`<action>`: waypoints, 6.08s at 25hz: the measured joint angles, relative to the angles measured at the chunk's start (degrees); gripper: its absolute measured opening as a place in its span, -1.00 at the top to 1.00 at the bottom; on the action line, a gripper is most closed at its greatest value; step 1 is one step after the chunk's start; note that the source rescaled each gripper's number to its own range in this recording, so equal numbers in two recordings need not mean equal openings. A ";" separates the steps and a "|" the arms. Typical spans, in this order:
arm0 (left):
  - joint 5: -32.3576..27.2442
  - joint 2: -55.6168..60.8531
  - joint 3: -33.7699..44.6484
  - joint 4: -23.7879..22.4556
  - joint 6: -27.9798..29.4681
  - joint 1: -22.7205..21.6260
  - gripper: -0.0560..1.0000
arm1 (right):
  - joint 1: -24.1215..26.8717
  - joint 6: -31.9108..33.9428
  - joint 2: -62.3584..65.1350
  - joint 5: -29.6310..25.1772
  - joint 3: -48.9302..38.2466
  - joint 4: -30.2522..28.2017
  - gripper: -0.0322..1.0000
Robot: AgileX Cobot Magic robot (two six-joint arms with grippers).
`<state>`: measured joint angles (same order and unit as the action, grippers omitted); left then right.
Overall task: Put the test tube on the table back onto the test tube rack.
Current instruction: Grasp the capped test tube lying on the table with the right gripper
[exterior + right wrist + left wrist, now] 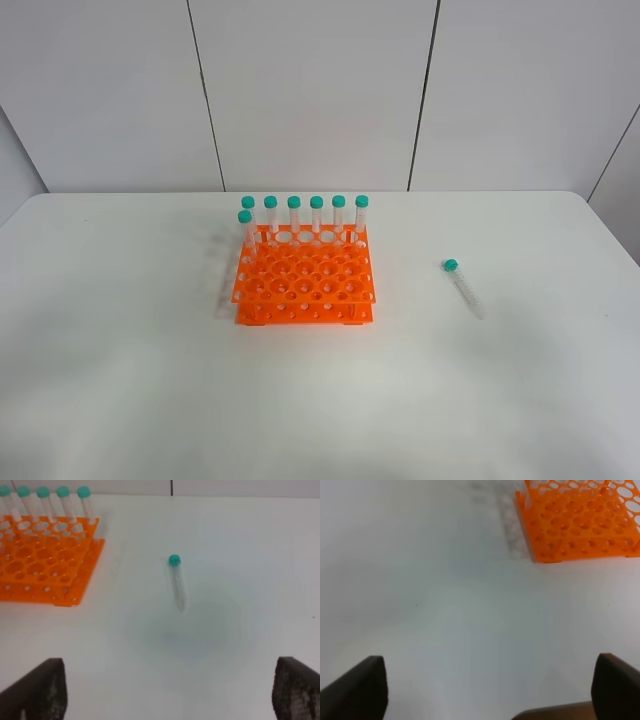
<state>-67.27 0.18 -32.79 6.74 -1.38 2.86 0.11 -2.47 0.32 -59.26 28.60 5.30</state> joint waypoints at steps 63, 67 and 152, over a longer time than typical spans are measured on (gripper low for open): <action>0.05 0.00 0.00 0.00 0.00 0.00 -0.80 | -6.47 -7.99 -106.67 3.99 49.19 0.16 -0.75; 0.05 0.00 0.00 0.00 0.00 0.00 -0.80 | -7.06 -3.61 -109.89 4.39 49.19 -2.33 -0.75; 0.05 0.00 0.00 0.05 0.00 0.00 -0.80 | -0.57 -5.16 -122.84 9.70 49.30 -3.05 0.37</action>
<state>-67.22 0.18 -32.79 6.80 -1.38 2.86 -0.46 -7.63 -122.52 -49.55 77.90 2.25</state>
